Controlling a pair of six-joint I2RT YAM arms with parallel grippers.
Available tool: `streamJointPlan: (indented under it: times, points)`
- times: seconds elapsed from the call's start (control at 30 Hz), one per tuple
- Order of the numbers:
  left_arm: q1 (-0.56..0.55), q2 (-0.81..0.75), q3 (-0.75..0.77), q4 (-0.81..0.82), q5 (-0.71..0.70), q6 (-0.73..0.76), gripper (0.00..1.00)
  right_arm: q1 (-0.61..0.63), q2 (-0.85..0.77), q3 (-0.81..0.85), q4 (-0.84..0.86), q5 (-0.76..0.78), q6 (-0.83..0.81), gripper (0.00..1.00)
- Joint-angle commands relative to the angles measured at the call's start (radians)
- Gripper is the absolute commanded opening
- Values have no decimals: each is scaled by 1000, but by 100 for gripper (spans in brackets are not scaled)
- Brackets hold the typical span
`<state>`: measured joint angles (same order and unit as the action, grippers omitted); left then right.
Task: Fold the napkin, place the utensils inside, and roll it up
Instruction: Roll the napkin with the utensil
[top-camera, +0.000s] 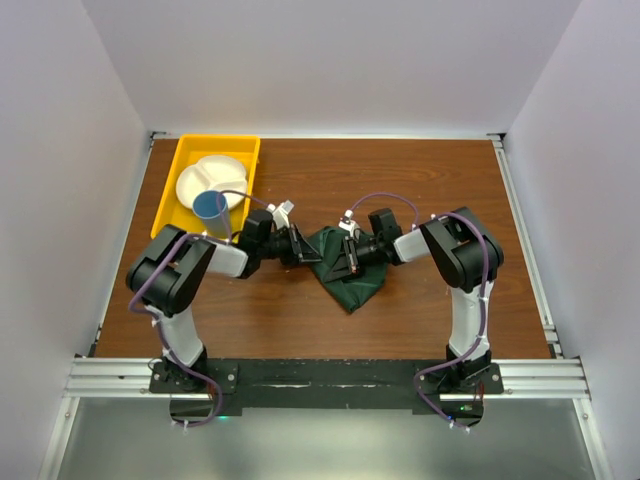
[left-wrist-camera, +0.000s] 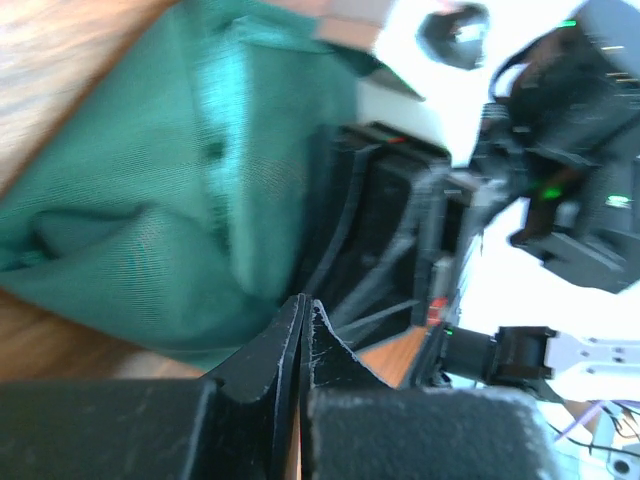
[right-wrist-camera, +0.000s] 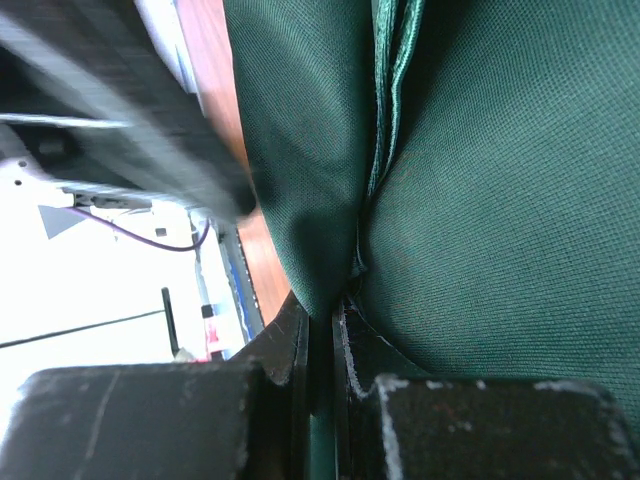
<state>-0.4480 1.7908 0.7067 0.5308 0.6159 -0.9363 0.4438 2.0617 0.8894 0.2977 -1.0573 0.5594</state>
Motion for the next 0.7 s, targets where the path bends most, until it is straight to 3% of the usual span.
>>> streamJointPlan:
  times: [0.0, 0.2, 0.3, 0.43, 0.53, 0.67]
  points:
    - [-1, 88, -38, 103, -41, 16, 2, 7, 49, -27, -183, 223, -69, 0]
    - [-1, 176, -38, 17, -105, 140, 1, 7, -3, 22, -295, 270, -114, 2]
    - [-1, 205, -42, -17, -117, 162, 0, 9, -66, 68, -434, 305, -177, 12]
    - [-1, 232, -46, -48, -119, 169, 0, 15, -158, 158, -621, 446, -254, 39]
    - [-1, 263, -35, -75, -107, 168, 0, 21, -234, 192, -732, 512, -288, 50]
    - [-1, 268, -30, -89, -104, 168, 0, 45, -313, 218, -862, 612, -319, 53]
